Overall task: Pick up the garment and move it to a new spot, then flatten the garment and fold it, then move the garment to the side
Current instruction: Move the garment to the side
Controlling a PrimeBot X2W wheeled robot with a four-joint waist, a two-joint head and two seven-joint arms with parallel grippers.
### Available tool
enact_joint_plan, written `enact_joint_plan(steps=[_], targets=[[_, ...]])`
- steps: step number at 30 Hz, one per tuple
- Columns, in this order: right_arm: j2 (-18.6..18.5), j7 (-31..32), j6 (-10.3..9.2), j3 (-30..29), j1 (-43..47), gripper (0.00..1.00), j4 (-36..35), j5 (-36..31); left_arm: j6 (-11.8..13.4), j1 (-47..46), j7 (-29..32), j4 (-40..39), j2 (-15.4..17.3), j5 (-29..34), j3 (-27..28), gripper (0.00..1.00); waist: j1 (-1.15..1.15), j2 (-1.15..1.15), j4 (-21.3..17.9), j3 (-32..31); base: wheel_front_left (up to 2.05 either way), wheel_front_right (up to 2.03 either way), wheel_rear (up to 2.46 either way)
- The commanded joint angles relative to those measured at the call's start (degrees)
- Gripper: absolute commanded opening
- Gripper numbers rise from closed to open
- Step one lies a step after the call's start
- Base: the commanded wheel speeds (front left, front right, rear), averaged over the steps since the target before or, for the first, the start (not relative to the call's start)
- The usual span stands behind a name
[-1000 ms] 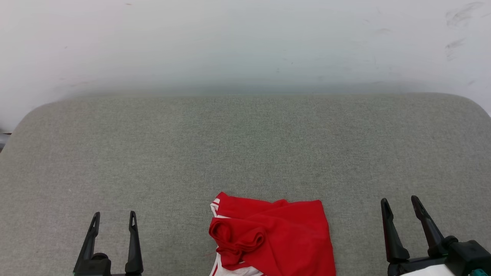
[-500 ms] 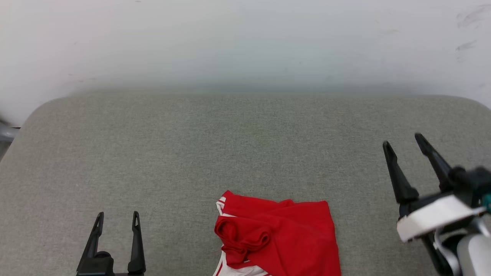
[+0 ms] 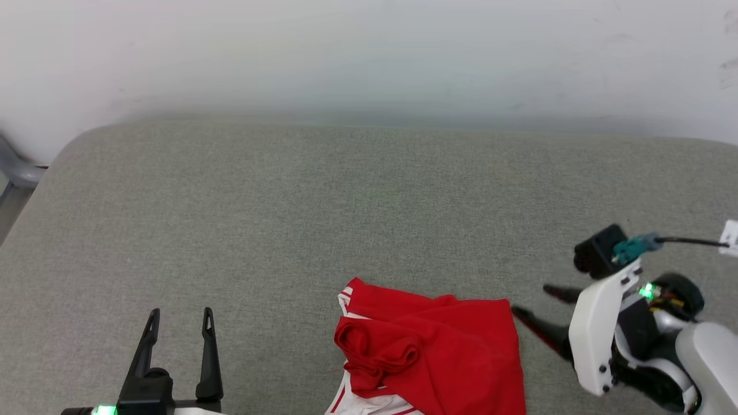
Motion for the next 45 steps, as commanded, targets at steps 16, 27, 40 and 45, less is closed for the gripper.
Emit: enact_joint_plan(steps=[16,27,40,45], targets=[[3.0,-0.2,-0.04,8.6,3.2,1.0,10.9,5.5,-0.6,-3.7,-0.1,0.3,-0.7,0.4,-0.5,1.0,0.0,0.0,2.3,5.5,0.0,0.0,0.0],[4.0,-6.6,-0.05,16.1,0.7,0.0,16.5,6.0,-0.8,-4.8,-0.1,1.0,-1.0,0.2,-0.5,1.0,0.0,0.0,2.9,7.0,0.0,0.0,0.0],[0.5,-13.2,-0.09,17.4,-4.1,0.0,17.1,6.2,-0.8,-3.8,-0.1,1.2,-0.9,0.4,-0.2,1.0,0.0,0.0,0.6,6.1,0.0,0.0,0.0],[-1.8,-15.1,-0.08,17.3,-5.9,0.0,16.2,4.5,-0.5,-3.3,-0.1,0.7,-1.1,0.3,0.1,1.0,0.0,0.0,-2.3,6.4,0.0,0.0,0.0]])
